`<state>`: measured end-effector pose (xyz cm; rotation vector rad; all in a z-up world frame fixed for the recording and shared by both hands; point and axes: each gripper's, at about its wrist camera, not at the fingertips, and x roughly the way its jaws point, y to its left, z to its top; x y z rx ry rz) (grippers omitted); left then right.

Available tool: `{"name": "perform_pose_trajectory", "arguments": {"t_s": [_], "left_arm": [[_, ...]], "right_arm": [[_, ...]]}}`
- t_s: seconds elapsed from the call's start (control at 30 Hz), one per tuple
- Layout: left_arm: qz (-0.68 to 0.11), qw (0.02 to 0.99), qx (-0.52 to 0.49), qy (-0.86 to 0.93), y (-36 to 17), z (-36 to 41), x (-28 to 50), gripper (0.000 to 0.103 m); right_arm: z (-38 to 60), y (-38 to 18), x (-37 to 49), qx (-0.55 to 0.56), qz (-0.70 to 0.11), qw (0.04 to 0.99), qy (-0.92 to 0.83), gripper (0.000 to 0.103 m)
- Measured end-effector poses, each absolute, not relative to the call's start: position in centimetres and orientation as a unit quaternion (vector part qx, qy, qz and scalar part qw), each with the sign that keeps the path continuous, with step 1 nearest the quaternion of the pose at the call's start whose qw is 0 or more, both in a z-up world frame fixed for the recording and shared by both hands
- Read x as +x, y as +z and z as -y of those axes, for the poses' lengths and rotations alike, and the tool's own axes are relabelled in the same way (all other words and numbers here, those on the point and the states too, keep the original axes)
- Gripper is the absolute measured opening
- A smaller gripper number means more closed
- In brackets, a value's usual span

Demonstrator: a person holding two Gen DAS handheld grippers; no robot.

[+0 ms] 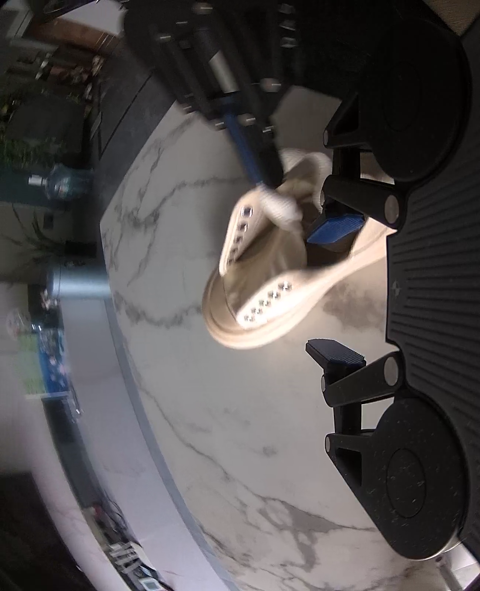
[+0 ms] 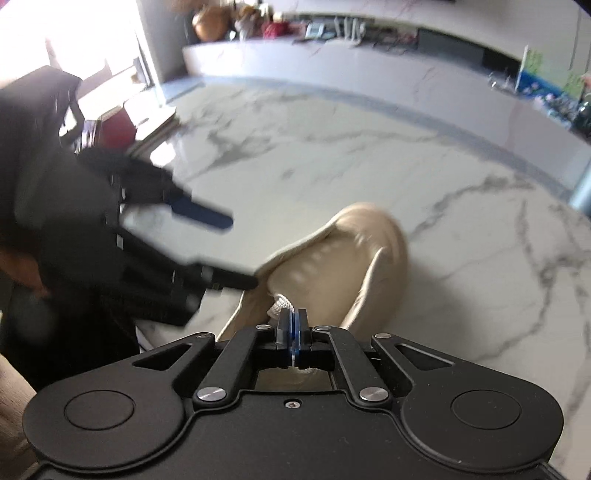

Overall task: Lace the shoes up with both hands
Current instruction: 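Grasp the lace end with the left tool and lift it up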

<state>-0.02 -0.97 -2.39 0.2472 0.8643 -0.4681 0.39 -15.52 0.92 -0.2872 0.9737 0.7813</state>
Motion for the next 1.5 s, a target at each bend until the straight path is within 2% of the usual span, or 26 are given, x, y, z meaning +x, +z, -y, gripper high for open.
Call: {"name": "perform_pose_trajectory", "arguments": {"t_s": [0.47,0.53,0.6,0.67,0.77,0.97,1.13,1.2,1.27,1.5], "left_arm": [[-0.369,0.883,0.134,-0.257,-0.8,4.5,-0.9,0.056],[-0.378,0.881,0.117,-0.26,-0.9,4.8,0.0,0.046],[-0.388,0.877,0.107,-0.261,-0.9,4.9,0.4,0.019],[-0.39,0.877,0.111,-0.259,-0.8,4.9,0.4,0.01],[-0.377,0.887,0.105,-0.246,0.2,4.3,0.2,0.004],[-0.351,0.909,0.102,-0.2,2.9,2.4,0.4,0.003],[-0.331,0.926,0.114,-0.141,5.3,0.4,0.9,0.003],[-0.328,0.929,0.112,-0.129,5.8,-0.3,0.9,0.003],[-0.325,0.931,0.113,-0.12,6.0,-0.8,0.9,0.003],[-0.312,0.939,0.116,-0.088,7.3,-2.5,0.6,0.003]], "right_arm": [[17.9,6.6,-2.4,-0.122,-0.385,0.848,0.344,0.0],[18.3,7.4,-2.8,-0.12,-0.375,0.854,0.341,0.0],[18.6,8.3,-3.2,-0.118,-0.365,0.86,0.338,0.0],[19.1,8.8,-3.6,-0.115,-0.358,0.865,0.334,0.0],[19.8,8.9,-3.6,-0.112,-0.357,0.871,0.319,0.0],[19.3,7.4,-2.4,-0.112,-0.356,0.877,0.303,0.001],[18.8,6.0,-2.2,-0.11,-0.368,0.871,0.307,0.01],[18.6,5.4,-2.1,-0.11,-0.373,0.868,0.309,0.025],[18.3,4.9,-2.0,-0.109,-0.378,0.865,0.31,0.031],[16.9,2.2,-1.8,-0.094,-0.404,0.846,0.335,0.032]]}}
